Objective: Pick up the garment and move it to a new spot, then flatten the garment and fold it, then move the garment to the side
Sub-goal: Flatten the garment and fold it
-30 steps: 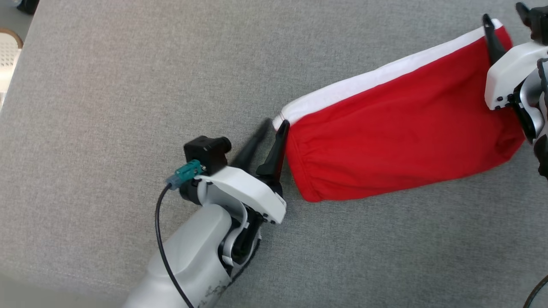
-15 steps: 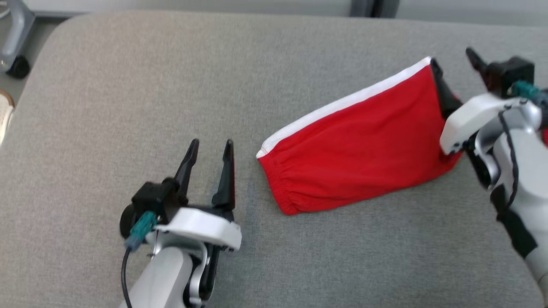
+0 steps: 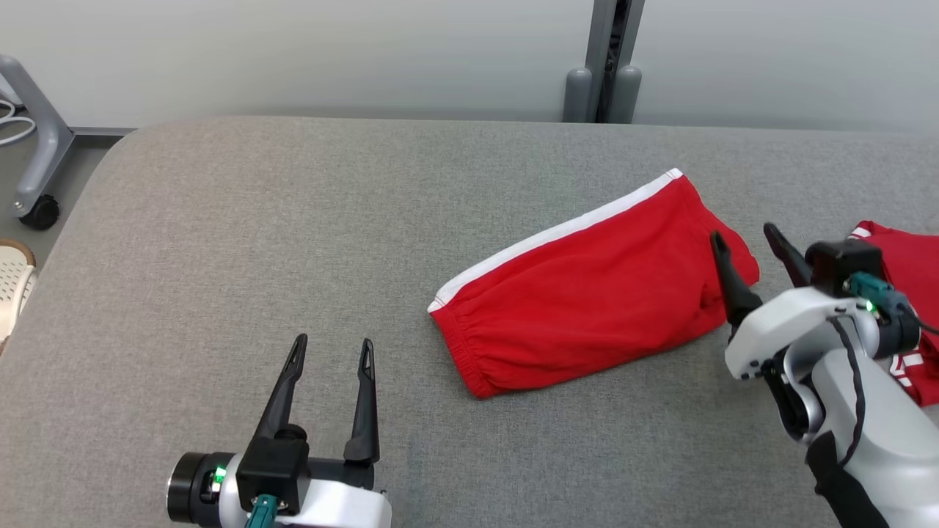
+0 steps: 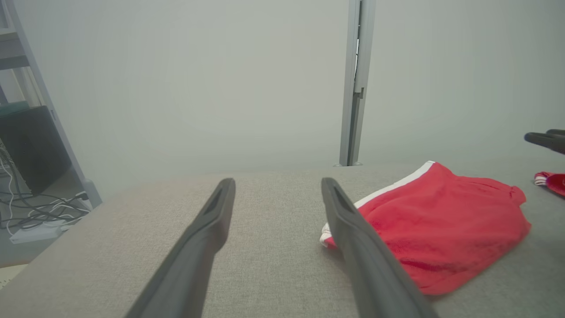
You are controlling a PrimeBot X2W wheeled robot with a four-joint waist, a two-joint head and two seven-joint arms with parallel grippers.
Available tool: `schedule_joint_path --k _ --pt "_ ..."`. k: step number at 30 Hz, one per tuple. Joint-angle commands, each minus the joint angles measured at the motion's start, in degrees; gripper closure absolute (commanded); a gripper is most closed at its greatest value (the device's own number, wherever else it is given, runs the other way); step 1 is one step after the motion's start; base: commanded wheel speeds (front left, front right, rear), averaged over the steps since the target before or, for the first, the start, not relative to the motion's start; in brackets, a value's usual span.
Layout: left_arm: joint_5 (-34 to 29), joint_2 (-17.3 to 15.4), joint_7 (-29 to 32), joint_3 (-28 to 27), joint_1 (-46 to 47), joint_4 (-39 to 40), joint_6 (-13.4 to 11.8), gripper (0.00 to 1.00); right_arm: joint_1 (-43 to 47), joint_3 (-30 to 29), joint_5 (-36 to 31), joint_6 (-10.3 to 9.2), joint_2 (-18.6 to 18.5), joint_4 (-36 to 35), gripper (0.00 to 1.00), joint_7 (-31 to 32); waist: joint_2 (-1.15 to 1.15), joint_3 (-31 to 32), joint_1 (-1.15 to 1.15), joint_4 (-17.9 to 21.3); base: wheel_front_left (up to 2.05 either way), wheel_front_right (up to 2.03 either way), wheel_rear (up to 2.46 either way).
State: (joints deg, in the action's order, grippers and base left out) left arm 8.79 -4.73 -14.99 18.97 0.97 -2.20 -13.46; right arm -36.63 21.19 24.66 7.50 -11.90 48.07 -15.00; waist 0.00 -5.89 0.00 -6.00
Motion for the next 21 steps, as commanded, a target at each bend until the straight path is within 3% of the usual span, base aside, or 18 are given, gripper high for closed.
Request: schedule_joint_path --k 1,9,15,21 --pt "-0.66 0.04 -0.13 -0.42 -0.79 0.34 -0.17 0.0 1.69 -0.37 0.6 -0.01 -0.07 -0.18 0.0 -0.33 0.0 0.32 0.0 -0.16 0.0 0.0 0.0" --pt "-1.81 0.94 -0.13 0.16 -0.98 0.52 1.02 0.0 1.83 0.01 3.3 -0.01 -1.24 2.41 0.0 -0.33 0.0 -1.36 0.0 -0.97 0.0 0.0 0.0" --pt "-2.82 1.41 -0.13 1.62 2.31 -0.01 2.32 0.0 -5.72 -0.38 7.12 0.0 -5.09 11.81 0.0 3.39 0.0 -6.12 0.0 -3.7 0.0 0.0 0.0" --pt "-2.94 1.61 -0.13 2.17 4.26 -0.53 2.7 0.0 -10.21 0.62 9.43 0.0 -6.58 17.15 0.0 7.28 0.0 -8.57 0.0 -5.83 0.0 0.0 0.0"
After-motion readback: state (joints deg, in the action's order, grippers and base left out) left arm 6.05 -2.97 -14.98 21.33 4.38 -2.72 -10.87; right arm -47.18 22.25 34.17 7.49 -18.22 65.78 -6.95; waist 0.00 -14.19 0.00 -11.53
